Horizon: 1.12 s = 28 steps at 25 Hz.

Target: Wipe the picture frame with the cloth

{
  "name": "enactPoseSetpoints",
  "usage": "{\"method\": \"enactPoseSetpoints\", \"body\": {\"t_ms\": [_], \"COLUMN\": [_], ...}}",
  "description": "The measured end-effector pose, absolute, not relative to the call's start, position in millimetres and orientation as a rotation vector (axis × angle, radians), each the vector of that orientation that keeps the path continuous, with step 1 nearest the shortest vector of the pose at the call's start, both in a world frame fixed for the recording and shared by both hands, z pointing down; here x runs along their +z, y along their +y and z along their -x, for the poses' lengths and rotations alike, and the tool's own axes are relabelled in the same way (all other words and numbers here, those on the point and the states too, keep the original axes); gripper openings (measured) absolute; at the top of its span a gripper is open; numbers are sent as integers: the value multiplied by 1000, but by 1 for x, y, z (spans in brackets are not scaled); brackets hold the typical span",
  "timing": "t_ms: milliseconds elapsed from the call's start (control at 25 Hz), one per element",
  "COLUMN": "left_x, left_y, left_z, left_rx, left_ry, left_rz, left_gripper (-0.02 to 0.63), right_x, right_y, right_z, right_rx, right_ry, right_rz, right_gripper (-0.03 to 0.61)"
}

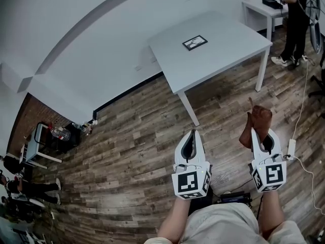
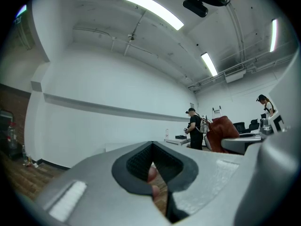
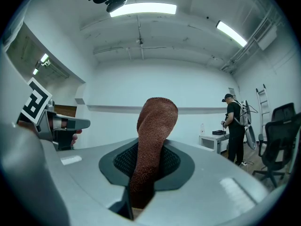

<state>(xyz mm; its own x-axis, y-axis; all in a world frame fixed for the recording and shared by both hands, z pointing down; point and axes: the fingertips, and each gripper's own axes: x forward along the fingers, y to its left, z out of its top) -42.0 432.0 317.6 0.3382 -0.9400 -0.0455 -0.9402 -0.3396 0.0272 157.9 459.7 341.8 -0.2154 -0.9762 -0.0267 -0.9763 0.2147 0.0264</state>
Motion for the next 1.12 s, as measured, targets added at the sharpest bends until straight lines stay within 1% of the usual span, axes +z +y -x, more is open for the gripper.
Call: {"method": "enactPoseSetpoints", "body": {"t_ms": [480,840,1120], "left_x": [330,329,326], "left_y": [337,243,192], "left_z": [62,106,143], "left_rx": [115,106,116], "left_ry": [1790,1753,1738], "left_rz": [2610,2632,2624], "left_gripper": [0,0,0], "right_x": [352,346,343], "right_y": [370,280,232], "right_z": [-129,-80,-51], "right_rx": [66,67,87], "right_ry": [2478,2473,2447], "right_rz": [2000,2045,2091], "right_gripper": [95,97,97]}}
